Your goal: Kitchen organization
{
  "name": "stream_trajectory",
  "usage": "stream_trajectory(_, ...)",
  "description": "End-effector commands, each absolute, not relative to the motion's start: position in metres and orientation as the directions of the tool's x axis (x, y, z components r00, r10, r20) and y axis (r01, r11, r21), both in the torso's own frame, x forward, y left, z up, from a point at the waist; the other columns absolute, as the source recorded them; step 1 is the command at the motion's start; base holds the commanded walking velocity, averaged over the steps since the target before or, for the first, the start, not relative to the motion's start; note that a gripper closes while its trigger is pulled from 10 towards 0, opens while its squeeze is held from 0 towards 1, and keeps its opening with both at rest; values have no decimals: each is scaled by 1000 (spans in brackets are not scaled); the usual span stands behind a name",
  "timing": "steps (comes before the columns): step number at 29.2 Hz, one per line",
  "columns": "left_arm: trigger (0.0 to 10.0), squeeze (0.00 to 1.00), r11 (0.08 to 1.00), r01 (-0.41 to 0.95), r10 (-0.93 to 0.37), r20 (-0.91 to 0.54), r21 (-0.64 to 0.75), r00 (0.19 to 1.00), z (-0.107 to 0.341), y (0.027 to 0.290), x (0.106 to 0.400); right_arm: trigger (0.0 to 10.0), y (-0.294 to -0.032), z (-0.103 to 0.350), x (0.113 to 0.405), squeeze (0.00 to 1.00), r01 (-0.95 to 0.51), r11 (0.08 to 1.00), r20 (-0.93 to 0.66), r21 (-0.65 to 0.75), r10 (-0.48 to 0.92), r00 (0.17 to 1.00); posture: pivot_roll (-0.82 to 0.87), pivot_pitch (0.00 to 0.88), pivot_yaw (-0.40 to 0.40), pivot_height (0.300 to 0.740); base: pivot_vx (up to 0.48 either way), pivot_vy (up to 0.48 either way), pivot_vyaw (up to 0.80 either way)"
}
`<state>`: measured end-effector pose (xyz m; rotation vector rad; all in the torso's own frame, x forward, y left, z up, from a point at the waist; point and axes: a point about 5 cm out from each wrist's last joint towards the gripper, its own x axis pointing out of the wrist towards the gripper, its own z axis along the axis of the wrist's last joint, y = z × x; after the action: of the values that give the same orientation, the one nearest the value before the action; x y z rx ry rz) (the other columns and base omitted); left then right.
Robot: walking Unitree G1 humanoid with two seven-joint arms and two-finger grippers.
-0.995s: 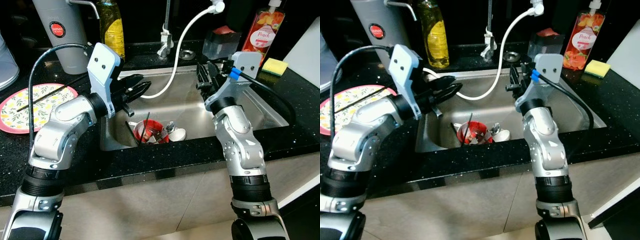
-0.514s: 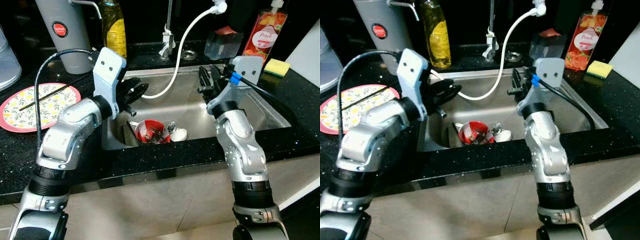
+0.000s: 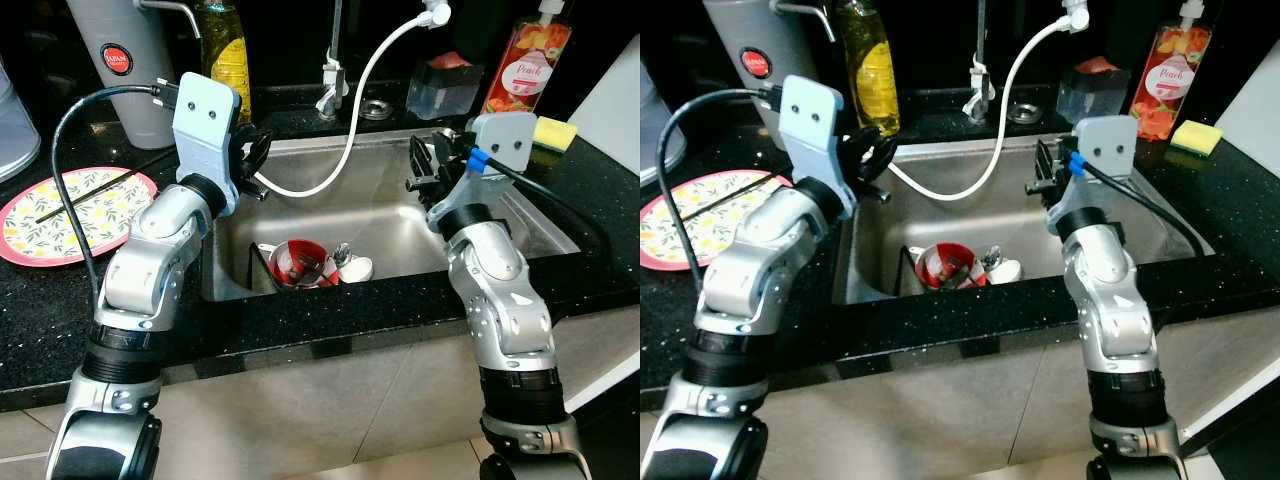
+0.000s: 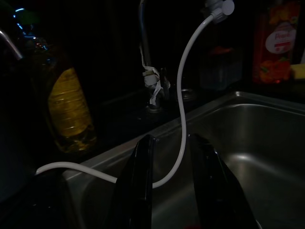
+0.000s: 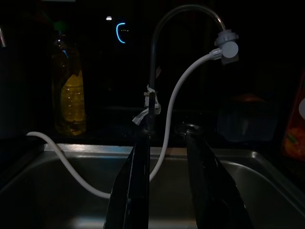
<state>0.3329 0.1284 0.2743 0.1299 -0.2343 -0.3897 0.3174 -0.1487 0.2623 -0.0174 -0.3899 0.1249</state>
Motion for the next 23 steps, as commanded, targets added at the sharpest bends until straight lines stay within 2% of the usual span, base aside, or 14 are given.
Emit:
stream_trajectory(1, 10000, 0, 928, 321, -356, 201, 187, 913, 272, 130, 334, 10000, -148, 257, 314, 0, -130, 990, 351, -49, 139, 926, 58, 0, -2, 740, 0, 0, 0)
stream_trajectory(9, 10000, 0, 939, 242, -299, 228, 245, 927, 277, 130, 335, 10000, -148, 254, 310, 0, -119, 993, 338, -15, 117, 934, 54, 0, 3, 740, 0, 0, 0)
stream_trajectory(23, 10000, 0, 948, 209, -268, 248, 241, 931, 280, 128, 337, 10000, -133, 253, 304, 0, -156, 987, 339, 28, 137, 931, 53, 0, 8, 740, 0, 0, 0)
